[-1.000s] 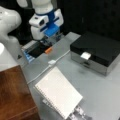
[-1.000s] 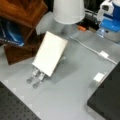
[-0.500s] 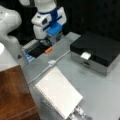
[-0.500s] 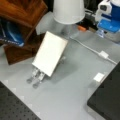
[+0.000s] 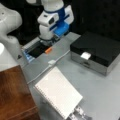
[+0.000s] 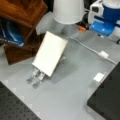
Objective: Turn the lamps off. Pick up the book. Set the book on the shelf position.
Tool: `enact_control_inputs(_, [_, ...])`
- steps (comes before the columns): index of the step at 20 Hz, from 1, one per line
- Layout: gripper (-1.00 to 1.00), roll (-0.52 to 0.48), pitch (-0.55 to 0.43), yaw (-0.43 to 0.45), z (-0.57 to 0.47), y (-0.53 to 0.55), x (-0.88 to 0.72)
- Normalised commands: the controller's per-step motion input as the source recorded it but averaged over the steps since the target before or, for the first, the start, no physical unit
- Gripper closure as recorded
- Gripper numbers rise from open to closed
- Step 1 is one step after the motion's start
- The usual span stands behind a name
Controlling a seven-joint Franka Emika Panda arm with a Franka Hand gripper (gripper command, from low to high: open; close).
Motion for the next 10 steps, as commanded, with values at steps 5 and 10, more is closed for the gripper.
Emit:
enact_control_inputs(5, [-1.00, -0.207, 0.363, 0.126, 0.30, -0.02, 0.66])
enact_control_inputs(10, [-1.00, -0.215, 0.310, 0.108, 0.25, -0.09, 0.69])
